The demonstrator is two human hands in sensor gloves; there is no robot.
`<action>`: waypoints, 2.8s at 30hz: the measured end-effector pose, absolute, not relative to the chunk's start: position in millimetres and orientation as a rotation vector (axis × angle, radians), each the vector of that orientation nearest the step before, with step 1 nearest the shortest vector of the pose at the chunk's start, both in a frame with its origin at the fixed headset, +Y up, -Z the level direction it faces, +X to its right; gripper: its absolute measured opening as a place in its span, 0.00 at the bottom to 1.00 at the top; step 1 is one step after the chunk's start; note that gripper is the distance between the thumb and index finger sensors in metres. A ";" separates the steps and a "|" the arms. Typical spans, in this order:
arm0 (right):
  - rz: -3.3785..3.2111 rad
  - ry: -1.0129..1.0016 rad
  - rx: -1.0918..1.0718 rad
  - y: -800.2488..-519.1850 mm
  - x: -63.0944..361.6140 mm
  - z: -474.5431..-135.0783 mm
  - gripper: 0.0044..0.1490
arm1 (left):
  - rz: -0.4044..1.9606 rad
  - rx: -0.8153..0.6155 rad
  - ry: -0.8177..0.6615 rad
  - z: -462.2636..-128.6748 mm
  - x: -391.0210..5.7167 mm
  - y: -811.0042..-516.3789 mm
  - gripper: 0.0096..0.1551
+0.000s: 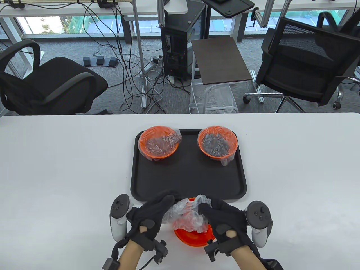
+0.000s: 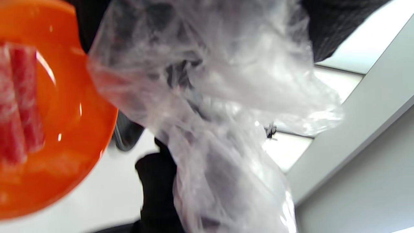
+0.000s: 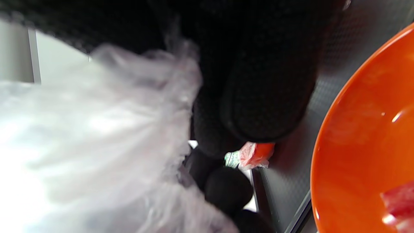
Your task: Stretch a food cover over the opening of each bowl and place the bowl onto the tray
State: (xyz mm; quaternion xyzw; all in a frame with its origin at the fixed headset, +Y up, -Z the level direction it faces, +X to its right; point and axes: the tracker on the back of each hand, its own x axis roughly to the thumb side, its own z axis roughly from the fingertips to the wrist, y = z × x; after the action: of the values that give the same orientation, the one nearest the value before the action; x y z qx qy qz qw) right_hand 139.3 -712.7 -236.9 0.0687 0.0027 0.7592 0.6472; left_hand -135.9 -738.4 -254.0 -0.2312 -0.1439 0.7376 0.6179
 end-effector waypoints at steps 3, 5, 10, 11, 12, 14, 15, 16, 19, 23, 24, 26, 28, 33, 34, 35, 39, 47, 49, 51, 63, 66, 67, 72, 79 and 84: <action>1.690 0.034 0.195 -713.4 131.5 -236.6 0.28 | 1.658 -0.687 -0.454 -251.3 -119.0 -740.1 0.56; 1.651 0.051 0.244 -713.6 126.2 -236.3 0.27 | 1.566 -0.709 -0.493 -250.4 -110.8 -739.5 0.55; 1.629 0.060 0.265 -713.3 127.2 -235.6 0.27 | 1.540 -0.603 -0.403 -252.3 -117.2 -737.5 0.39; 1.634 0.056 0.263 -713.4 128.4 -236.0 0.27 | 1.548 -0.582 -0.373 -252.4 -121.1 -737.4 0.36; 1.635 0.051 0.261 -713.8 129.7 -236.1 0.27 | 1.561 -0.566 -0.353 -252.5 -123.8 -737.6 0.32; 1.623 0.047 0.242 -713.7 132.8 -235.4 0.27 | 1.594 -0.506 -0.280 -253.0 -132.6 -738.8 0.26; 1.638 0.034 0.229 -713.7 135.9 -235.5 0.27 | 1.621 -0.491 -0.258 -253.5 -138.0 -739.5 0.25; 1.647 0.025 0.222 -713.9 139.2 -235.9 0.27 | 1.651 -0.485 -0.245 -253.7 -141.9 -740.0 0.25; 1.641 0.021 0.197 -715.1 145.7 -236.4 0.28 | 1.743 -0.479 -0.224 -254.6 -151.9 -739.5 0.24; 1.663 0.059 0.200 -715.7 149.9 -236.6 0.28 | 1.755 -0.417 -0.205 -253.7 -159.4 -734.8 0.24; 1.679 0.065 0.203 -715.5 150.9 -236.1 0.28 | 1.739 -0.387 -0.192 -253.2 -160.9 -733.6 0.25; 1.739 0.050 0.215 -714.0 154.0 -235.3 0.28 | 1.672 -0.284 -0.150 -251.6 -165.1 -729.6 0.25; 1.794 0.046 0.219 -712.6 157.0 -233.7 0.28 | 1.604 -0.205 -0.108 -250.1 -168.2 -726.6 0.25; 1.867 0.025 0.228 -710.2 162.8 -229.0 0.29 | 1.479 -0.110 -0.053 -246.2 -168.3 -723.3 0.25; 1.889 0.019 0.228 -710.1 163.8 -227.9 0.29 | 1.455 -0.103 -0.043 -245.3 -167.1 -723.5 0.25; 1.899 0.018 0.228 -710.2 164.2 -227.4 0.29 | 1.430 -0.095 -0.036 -244.6 -166.1 -723.5 0.25; 2.014 -0.065 0.215 -708.5 168.5 -221.6 0.29 | 1.258 -0.042 0.000 -239.1 -161.8 -723.4 0.25; 2.440 -0.243 0.331 -703.4 172.4 -208.3 0.29 | 0.867 -0.054 0.050 -228.0 -154.6 -725.0 0.25; 2.525 -0.261 0.365 -706.5 171.6 -205.0 0.29 | 0.787 -0.063 0.049 -224.8 -150.0 -726.9 0.26; 2.610 -0.277 0.397 -709.1 170.1 -202.2 0.30 | 0.714 -0.054 0.053 -221.7 -144.8 -727.3 0.26; 2.923 -0.395 0.647 -728.9 161.5 -186.6 0.30 | 0.312 0.023 0.017 -197.5 -115.1 -745.6 0.27; 2.935 -0.405 0.645 -732.2 160.8 -185.2 0.31 | 0.284 0.019 0.021 -194.0 -112.4 -748.3 0.27; 2.954 -0.413 0.637 -733.4 160.8 -184.5 0.31 | 0.270 0.020 0.016 -193.3 -110.7 -749.1 0.27; 3.004 -0.385 0.593 -741.6 161.2 -184.6 0.31 | 0.247 0.011 0.012 -192.0 -107.0 -754.2 0.28; 3.054 -0.347 0.508 -750.8 163.1 -188.6 0.32 | 0.235 0.004 0.013 -193.0 -107.2 -758.6 0.28; 3.028 -0.292 0.456 -754.5 168.0 -194.7 0.31 | 0.251 -0.001 0.011 -194.6 -108.7 -758.9 0.28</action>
State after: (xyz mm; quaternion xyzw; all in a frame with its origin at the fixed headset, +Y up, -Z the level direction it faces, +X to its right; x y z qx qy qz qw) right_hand 168.0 -754.5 -194.7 0.1480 -0.0950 0.9839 0.0326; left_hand -108.7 -758.9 -194.6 -0.0007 0.0053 0.1252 0.9921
